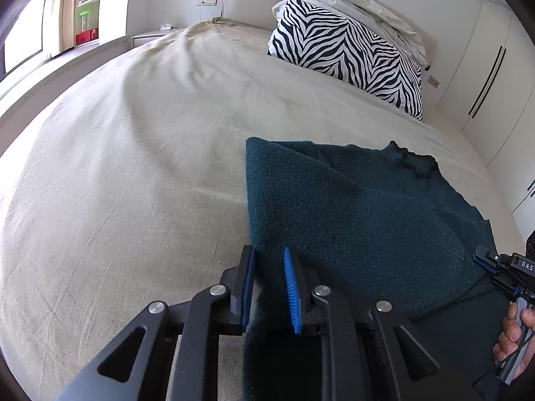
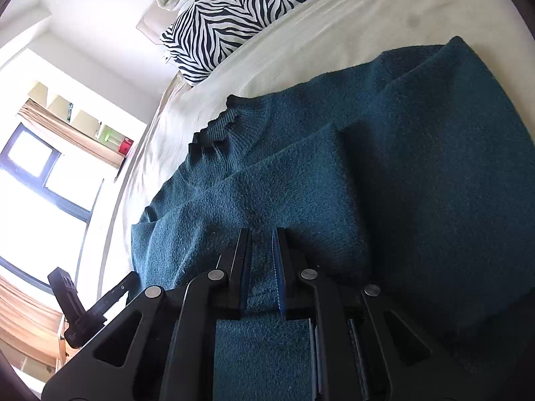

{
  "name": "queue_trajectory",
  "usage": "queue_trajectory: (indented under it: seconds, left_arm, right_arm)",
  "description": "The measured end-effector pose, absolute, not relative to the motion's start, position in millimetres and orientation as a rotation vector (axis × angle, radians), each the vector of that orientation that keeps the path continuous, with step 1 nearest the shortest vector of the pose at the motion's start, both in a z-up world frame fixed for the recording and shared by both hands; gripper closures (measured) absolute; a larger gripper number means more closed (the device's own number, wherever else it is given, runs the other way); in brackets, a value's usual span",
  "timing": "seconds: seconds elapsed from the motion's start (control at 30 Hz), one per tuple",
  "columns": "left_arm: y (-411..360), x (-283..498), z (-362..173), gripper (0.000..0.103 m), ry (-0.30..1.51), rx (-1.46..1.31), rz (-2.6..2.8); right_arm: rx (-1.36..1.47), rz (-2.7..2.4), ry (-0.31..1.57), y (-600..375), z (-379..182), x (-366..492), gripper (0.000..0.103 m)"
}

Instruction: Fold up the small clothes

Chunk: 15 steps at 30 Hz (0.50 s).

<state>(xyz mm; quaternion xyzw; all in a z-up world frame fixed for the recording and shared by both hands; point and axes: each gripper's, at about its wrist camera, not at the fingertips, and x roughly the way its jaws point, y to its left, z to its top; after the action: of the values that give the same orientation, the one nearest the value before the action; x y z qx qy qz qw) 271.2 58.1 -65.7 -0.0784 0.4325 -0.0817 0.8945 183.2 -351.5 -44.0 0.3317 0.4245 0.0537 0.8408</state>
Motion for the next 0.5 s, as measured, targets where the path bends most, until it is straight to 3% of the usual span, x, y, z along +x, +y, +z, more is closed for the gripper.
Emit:
queue_trajectory:
  seconds: [0.07,0.13,0.2,0.27,0.33,0.4,0.5]
  left_arm:
    - [56.1,268.7,-65.5,0.082,0.890,-0.141,-0.160]
    - [51.0,264.4,-65.6,0.082,0.883,-0.101,-0.152]
    - [49.8,256.2,-63.3,0.080,0.875,-0.084,-0.153]
    - [54.7,241.0,-59.6,0.070,0.864,-0.105,-0.166]
    - [60.9,220.8,-55.5,0.049,0.848,-0.124,-0.171]
    - [66.4,198.4,-51.1,0.043,0.837,-0.130,-0.164]
    - [75.9,160.5,-47.6,0.040,0.835,-0.155,-0.155]
  right_arm:
    - [0.677,0.113,0.870,-354.8,-36.8,172.9,0.089]
    - [0.667,0.116,0.911,-359.3,-47.0,168.7,0.079]
    - [0.708,0.153,0.905,-371.0,-50.9,158.9,0.079]
    - [0.733,0.092,0.911,-382.2,-40.7,137.7,0.078]
    - [0.727,0.051,0.882,-392.2,-27.5,107.7,0.069]
    - [0.724,0.012,0.840,-403.1,-13.8,68.4,0.053]
    - [0.717,-0.025,0.800,-418.8,0.6,8.8,0.051]
